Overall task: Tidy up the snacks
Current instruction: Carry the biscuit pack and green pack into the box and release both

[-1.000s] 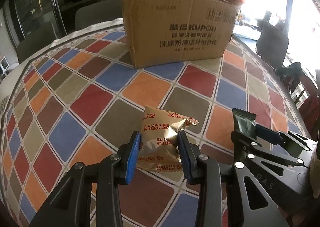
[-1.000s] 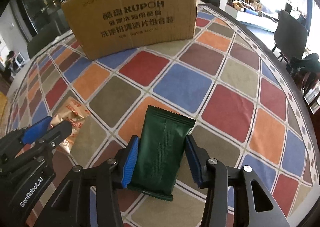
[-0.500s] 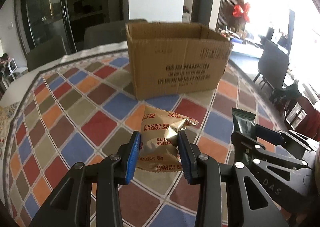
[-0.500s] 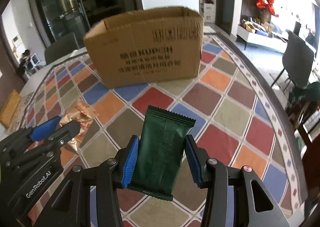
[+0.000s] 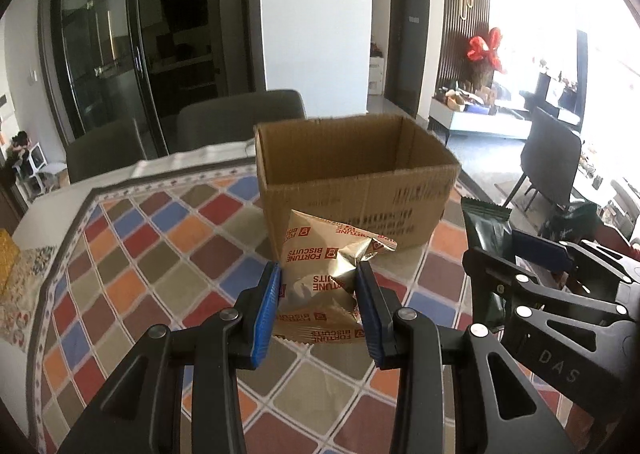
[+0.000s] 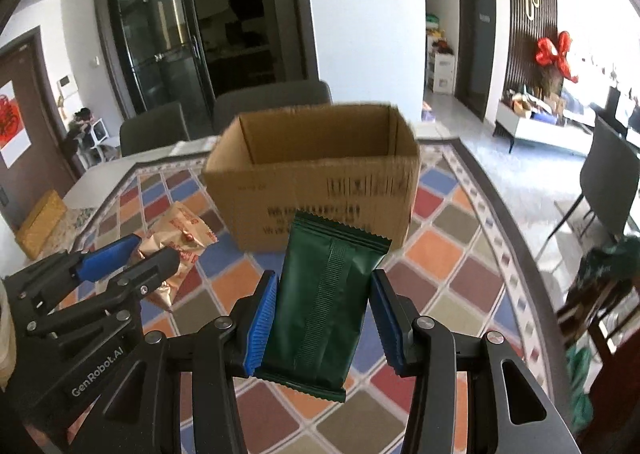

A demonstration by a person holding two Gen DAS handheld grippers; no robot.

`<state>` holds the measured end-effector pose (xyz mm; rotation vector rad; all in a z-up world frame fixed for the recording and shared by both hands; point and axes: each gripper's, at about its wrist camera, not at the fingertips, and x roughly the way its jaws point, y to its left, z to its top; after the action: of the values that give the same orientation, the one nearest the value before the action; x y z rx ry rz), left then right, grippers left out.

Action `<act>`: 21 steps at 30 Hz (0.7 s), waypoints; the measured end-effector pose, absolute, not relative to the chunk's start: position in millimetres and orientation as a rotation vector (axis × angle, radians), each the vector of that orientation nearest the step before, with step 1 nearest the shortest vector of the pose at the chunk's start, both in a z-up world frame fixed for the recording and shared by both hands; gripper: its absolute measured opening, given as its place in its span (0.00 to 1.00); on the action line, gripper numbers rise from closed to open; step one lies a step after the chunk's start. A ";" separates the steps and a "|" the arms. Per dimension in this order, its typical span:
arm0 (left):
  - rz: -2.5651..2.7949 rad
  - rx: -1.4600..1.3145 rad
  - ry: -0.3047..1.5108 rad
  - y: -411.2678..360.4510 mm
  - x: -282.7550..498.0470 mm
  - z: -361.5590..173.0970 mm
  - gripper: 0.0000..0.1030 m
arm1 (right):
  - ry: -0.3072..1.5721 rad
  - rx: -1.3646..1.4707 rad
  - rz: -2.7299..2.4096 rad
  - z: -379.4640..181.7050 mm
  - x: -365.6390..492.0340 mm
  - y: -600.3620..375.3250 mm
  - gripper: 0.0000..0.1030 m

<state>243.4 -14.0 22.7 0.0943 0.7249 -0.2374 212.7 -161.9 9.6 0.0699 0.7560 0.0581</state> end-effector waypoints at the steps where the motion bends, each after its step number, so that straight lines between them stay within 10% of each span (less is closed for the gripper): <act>1: -0.240 0.095 0.722 -15.3 246.6 25.7 0.36 | 0.746 0.064 0.058 13.6 216.3 -162.5 0.46; 21: -0.233 0.116 0.720 -36.4 337.5 59.5 0.36 | 0.697 0.028 0.055 52.3 305.2 -178.5 0.46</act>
<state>337.5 -36.4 59.5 0.1156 0.7197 -0.2329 305.2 -178.5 52.3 0.0285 0.6966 0.0554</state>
